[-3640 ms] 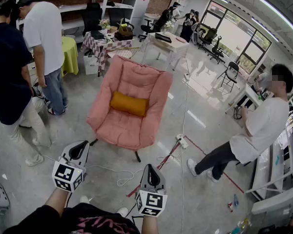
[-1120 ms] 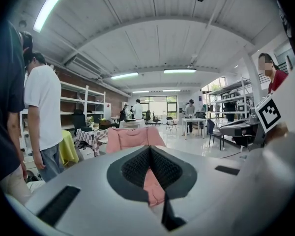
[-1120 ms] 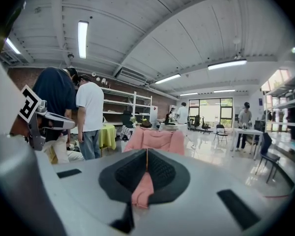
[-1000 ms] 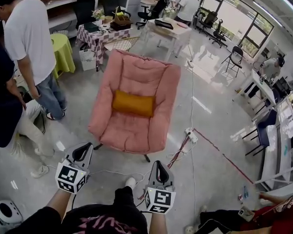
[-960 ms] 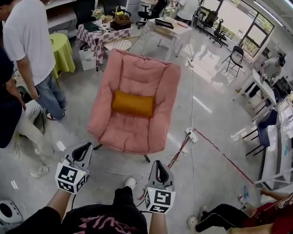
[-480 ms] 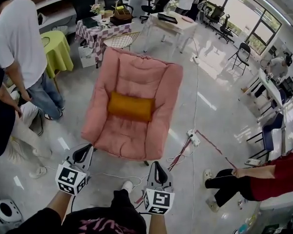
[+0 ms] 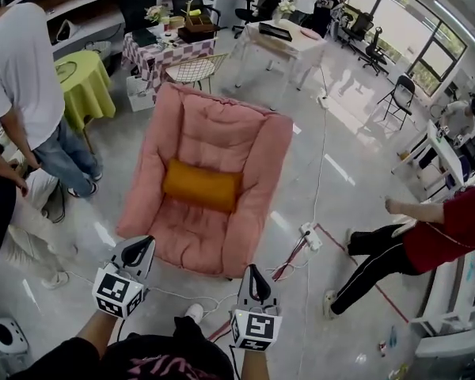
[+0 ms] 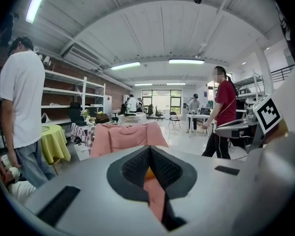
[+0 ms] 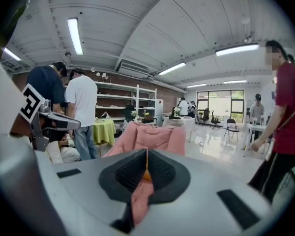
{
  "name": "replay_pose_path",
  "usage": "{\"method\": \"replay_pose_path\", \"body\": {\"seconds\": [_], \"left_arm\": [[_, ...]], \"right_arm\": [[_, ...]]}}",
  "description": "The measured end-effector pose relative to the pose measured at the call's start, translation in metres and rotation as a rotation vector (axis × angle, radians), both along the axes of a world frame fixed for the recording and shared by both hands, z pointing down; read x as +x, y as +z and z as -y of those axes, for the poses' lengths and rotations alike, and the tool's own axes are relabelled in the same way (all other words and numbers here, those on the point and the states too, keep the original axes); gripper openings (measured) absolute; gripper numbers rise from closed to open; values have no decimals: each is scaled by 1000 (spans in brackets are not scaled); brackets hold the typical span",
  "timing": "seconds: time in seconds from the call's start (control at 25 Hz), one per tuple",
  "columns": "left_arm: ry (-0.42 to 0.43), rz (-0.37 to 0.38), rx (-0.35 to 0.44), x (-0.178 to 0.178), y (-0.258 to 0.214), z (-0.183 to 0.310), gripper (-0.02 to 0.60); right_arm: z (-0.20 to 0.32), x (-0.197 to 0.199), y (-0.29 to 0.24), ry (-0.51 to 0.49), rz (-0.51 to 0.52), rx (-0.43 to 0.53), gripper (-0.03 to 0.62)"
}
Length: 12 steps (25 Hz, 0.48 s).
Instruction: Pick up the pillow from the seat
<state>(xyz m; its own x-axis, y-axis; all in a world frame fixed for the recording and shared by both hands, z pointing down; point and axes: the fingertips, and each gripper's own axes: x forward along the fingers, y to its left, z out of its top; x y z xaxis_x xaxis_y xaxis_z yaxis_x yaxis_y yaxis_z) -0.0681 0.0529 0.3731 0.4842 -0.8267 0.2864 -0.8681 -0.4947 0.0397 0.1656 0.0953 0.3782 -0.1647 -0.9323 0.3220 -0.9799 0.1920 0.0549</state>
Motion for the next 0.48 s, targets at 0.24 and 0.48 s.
{"method": "replay_pose_path", "body": {"seconds": [0.24, 0.48], "left_arm": [[-57, 25, 1, 16, -4, 20, 8], [-80, 57, 11, 28, -10, 27, 8]], "right_arm": [[26, 18, 8, -56, 47, -14, 20], [36, 31, 14, -92, 78, -16, 20]]}}
